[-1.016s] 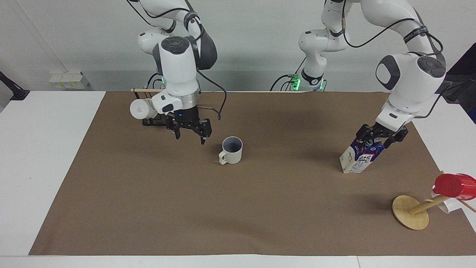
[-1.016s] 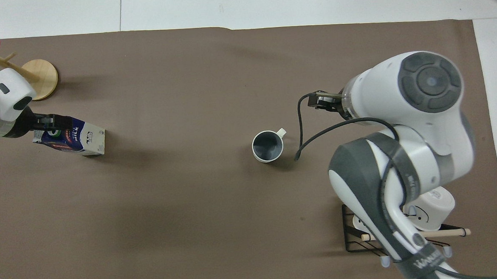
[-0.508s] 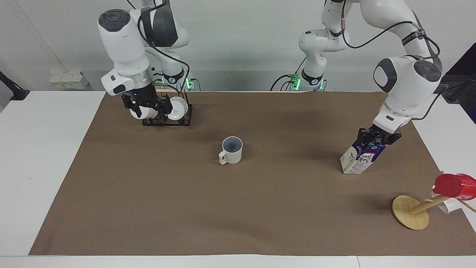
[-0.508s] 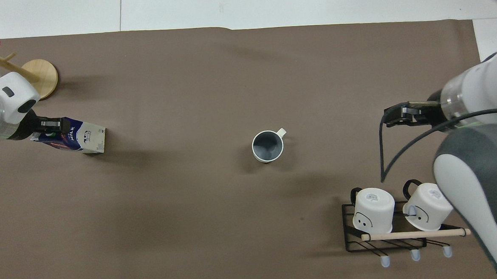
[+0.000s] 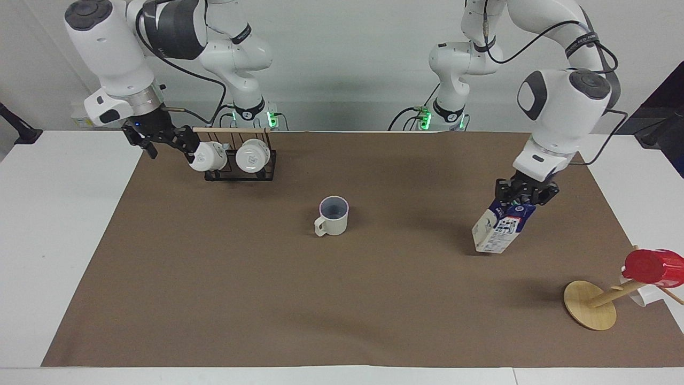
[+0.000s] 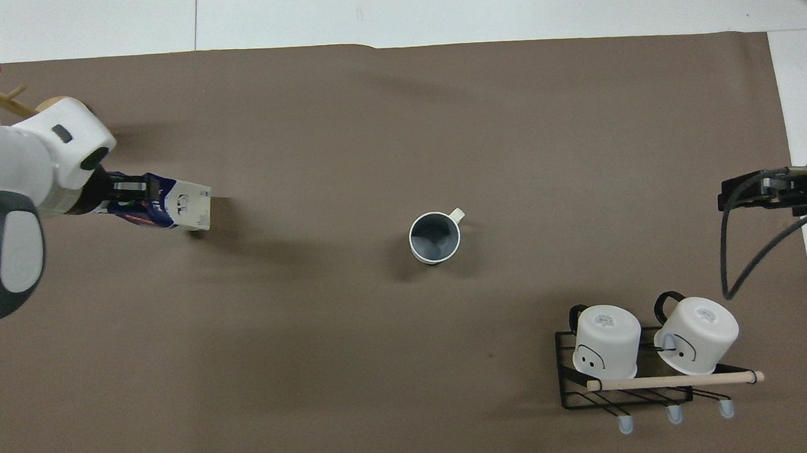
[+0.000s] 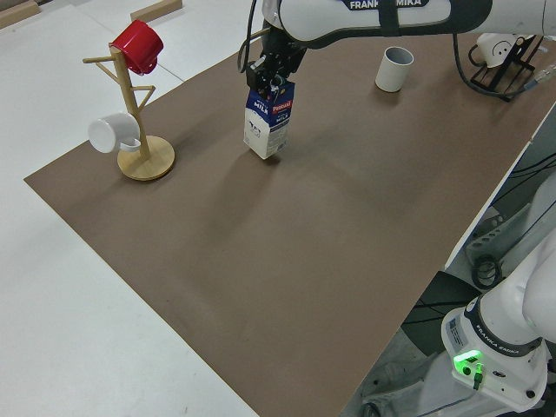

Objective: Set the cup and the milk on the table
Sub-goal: 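Grasp the milk carton with the left gripper and lift it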

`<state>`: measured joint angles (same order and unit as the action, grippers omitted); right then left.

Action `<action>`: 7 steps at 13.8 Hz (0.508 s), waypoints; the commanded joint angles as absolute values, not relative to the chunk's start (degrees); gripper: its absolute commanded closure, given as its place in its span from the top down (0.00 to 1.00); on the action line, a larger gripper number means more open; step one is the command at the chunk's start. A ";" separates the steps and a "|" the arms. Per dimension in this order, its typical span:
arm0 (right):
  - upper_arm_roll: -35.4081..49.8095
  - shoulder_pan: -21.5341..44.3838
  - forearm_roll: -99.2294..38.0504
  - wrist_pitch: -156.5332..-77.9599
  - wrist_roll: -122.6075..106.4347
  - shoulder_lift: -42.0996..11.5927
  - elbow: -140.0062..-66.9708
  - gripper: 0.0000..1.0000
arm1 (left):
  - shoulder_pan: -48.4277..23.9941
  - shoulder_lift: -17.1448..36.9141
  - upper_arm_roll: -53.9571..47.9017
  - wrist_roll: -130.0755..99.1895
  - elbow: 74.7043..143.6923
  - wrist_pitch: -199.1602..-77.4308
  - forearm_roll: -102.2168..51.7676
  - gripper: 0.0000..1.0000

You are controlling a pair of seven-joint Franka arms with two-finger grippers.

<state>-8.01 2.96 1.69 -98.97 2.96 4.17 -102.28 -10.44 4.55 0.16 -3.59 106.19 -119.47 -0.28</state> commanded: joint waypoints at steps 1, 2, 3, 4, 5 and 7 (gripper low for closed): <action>-7.38 1.14 0.79 -99.67 -0.35 5.10 -101.00 1.00 | -18.25 4.92 0.97 -13.76 104.94 -119.27 1.66 0.16; -7.21 1.14 1.23 -99.67 -0.09 4.84 -99.68 1.00 | -20.89 5.53 0.97 -17.97 103.98 -119.27 2.10 0.16; -7.21 1.23 1.40 -99.49 -0.09 4.66 -98.36 1.00 | -23.09 6.23 0.97 -20.71 103.19 -119.27 2.37 0.17; -7.12 1.23 1.49 -99.23 -0.17 4.66 -97.22 1.00 | -24.77 7.11 0.88 -22.31 101.88 -119.18 2.37 0.18; -7.12 1.14 1.49 -98.53 -0.18 4.66 -95.55 1.00 | -26.79 8.69 0.97 -24.67 100.13 -118.48 2.37 0.18; -7.21 1.14 1.49 -94.77 -0.26 4.57 -91.78 1.00 | -30.31 11.76 0.88 -29.94 97.74 -118.12 3.86 0.18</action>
<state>-7.60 1.89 1.68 -98.05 1.25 4.68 -95.40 -27.31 7.79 -0.17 -25.80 101.91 -119.35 1.66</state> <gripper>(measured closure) 0.000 0.599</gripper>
